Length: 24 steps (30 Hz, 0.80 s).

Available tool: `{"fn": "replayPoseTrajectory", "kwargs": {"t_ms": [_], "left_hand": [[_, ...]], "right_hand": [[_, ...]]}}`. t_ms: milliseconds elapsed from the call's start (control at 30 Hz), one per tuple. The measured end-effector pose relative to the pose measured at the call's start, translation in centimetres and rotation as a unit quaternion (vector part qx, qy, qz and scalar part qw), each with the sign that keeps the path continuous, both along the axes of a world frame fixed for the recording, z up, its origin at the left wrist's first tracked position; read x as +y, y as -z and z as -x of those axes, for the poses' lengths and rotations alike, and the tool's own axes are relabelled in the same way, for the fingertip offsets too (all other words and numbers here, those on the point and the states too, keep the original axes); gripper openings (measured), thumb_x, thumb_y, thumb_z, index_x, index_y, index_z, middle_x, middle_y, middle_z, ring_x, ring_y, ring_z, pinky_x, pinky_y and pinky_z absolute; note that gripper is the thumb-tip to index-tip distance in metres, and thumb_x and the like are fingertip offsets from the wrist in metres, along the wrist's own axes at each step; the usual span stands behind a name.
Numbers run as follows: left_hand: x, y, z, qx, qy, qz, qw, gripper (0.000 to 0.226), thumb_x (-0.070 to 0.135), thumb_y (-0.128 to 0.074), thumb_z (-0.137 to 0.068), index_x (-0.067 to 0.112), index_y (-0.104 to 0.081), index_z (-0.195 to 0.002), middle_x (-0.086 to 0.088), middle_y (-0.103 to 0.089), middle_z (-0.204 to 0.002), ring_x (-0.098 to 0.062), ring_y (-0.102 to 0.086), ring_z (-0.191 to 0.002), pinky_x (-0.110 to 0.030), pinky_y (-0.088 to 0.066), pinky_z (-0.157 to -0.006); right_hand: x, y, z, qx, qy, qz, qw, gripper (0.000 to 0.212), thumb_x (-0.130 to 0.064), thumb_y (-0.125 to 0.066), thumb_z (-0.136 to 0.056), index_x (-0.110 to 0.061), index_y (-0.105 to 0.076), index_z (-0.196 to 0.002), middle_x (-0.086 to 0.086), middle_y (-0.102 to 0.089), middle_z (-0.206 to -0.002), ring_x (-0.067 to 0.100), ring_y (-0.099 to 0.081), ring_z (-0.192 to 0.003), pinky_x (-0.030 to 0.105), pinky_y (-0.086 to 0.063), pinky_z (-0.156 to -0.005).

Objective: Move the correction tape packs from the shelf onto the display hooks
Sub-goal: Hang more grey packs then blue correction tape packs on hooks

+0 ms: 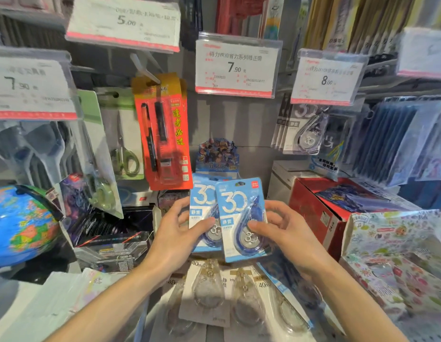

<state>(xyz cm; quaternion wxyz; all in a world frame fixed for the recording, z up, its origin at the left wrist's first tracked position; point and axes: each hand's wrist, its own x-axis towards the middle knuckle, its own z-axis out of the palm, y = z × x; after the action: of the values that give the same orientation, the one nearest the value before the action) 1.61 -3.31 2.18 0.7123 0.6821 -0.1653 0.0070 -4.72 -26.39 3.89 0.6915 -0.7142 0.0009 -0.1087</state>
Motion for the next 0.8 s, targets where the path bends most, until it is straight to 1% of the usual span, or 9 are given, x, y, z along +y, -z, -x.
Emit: {"fn": "replayPoseTrajectory", "kwargs": {"t_ms": [100, 167, 233, 333, 400, 500, 567, 733, 800], "left_hand": [[-0.2, -0.3, 0.8, -0.014, 0.009, -0.003, 1.0, 0.045, 0.007, -0.08, -0.085, 0.029, -0.06, -0.119, 0.013, -0.08, -0.107, -0.007, -0.078, -0.093, -0.021, -0.061, -0.077], [-0.8, -0.6, 1.6, -0.017, 0.021, -0.009, 1.0, 0.046, 0.008, -0.08, -0.085, 0.029, -0.06, -0.121, 0.01, -0.08, -0.109, -0.01, -0.078, -0.097, -0.024, -0.061, -0.08], [-1.7, -0.9, 2.6, -0.022, 0.028, -0.017, 0.999, 0.047, 0.007, -0.08, -0.085, 0.03, -0.059, -0.121, 0.009, -0.08, -0.108, -0.01, -0.078, -0.097, -0.023, -0.061, -0.078], [-3.3, -1.9, 4.1, -0.039, 0.025, -0.023, 0.999, 0.047, 0.008, -0.079, -0.086, 0.031, -0.059, -0.122, 0.008, -0.08, -0.11, -0.01, -0.077, -0.1, -0.027, -0.062, -0.084], [-4.5, -3.0, 4.9, -0.053, 0.028, -0.018, 0.998, 0.047, 0.009, -0.078, -0.088, 0.029, -0.058, -0.126, 0.01, -0.08, -0.109, -0.012, -0.078, -0.098, -0.027, -0.063, -0.081], [-6.8, -5.1, 5.9, -0.087, 0.02, -0.009, 0.996, 0.046, 0.009, -0.076, -0.09, 0.027, -0.058, -0.128, 0.012, -0.079, -0.111, -0.011, -0.078, -0.095, -0.028, -0.064, -0.075], [-8.7, -6.6, 6.5, -0.121, 0.008, -0.006, 0.993, 0.047, 0.007, -0.076, -0.089, 0.027, -0.058, -0.128, 0.015, -0.079, -0.11, -0.008, -0.078, -0.095, -0.024, -0.062, -0.075], [-13.3, -9.2, 8.6, -0.182, -0.039, -0.004, 0.982, 0.049, 0.009, -0.078, -0.087, 0.039, -0.06, -0.121, 0.018, -0.079, -0.11, -0.003, -0.076, -0.098, -0.015, -0.057, -0.077], [-14.9, -10.0, 9.5, -0.201, -0.062, -0.015, 0.978, 0.048, 0.011, -0.079, -0.088, 0.043, -0.061, -0.119, 0.02, -0.078, -0.111, -0.002, -0.075, -0.1, -0.014, -0.056, -0.078]], "right_hand": [[-0.8, -1.2, 1.7, -0.024, 0.019, -0.01, 0.999, 0.04, -0.001, -0.075, -0.089, -0.012, -0.06, -0.124, 0.012, -0.081, -0.108, 0.031, -0.079, -0.096, 0.046, -0.063, -0.082], [-1.5, -1.9, 2.8, -0.039, 0.02, -0.005, 0.999, 0.04, 0.0, -0.075, -0.089, -0.013, -0.06, -0.124, 0.009, -0.082, -0.106, 0.027, -0.08, -0.093, 0.037, -0.065, -0.074], [-2.3, -2.5, 3.8, -0.053, 0.021, 0.008, 0.998, 0.04, 0.001, -0.075, -0.089, -0.012, -0.06, -0.124, 0.007, -0.082, -0.104, 0.023, -0.081, -0.09, 0.029, -0.063, -0.069], [-4.0, -3.6, 5.1, -0.076, 0.027, 0.03, 0.996, 0.04, 0.001, -0.075, -0.089, -0.011, -0.06, -0.124, 0.005, -0.082, -0.1, 0.017, -0.08, -0.084, 0.024, -0.061, -0.067], [-5.5, -4.3, 6.0, -0.101, 0.028, 0.027, 0.994, 0.041, -0.002, -0.077, -0.086, -0.011, -0.06, -0.123, 0.004, -0.082, -0.099, 0.016, -0.08, -0.084, 0.024, -0.06, -0.068], [-8.3, -5.5, 7.1, -0.145, 0.023, 0.019, 0.989, 0.05, -0.017, -0.082, -0.077, -0.011, -0.062, -0.122, 0.004, -0.082, -0.1, 0.016, -0.08, -0.087, 0.022, -0.06, -0.069], [-10.5, -6.3, 7.6, -0.164, 0.02, 0.025, 0.986, 0.054, -0.017, -0.087, -0.078, -0.011, -0.061, -0.125, 0.003, -0.082, -0.103, 0.015, -0.08, -0.09, 0.021, -0.06, -0.072], [-16.3, -8.0, 8.8, -0.208, 0.012, 0.052, 0.977, 0.055, -0.031, -0.084, -0.079, -0.025, -0.061, -0.128, 0.0, -0.081, -0.112, 0.017, -0.079, -0.101, 0.021, -0.06, -0.078], [-18.1, -8.6, 9.2, -0.224, 0.016, 0.055, 0.973, 0.051, -0.035, -0.084, -0.076, -0.035, -0.064, -0.123, -0.001, -0.081, -0.111, 0.017, -0.078, -0.101, 0.021, -0.06, -0.078]]}}
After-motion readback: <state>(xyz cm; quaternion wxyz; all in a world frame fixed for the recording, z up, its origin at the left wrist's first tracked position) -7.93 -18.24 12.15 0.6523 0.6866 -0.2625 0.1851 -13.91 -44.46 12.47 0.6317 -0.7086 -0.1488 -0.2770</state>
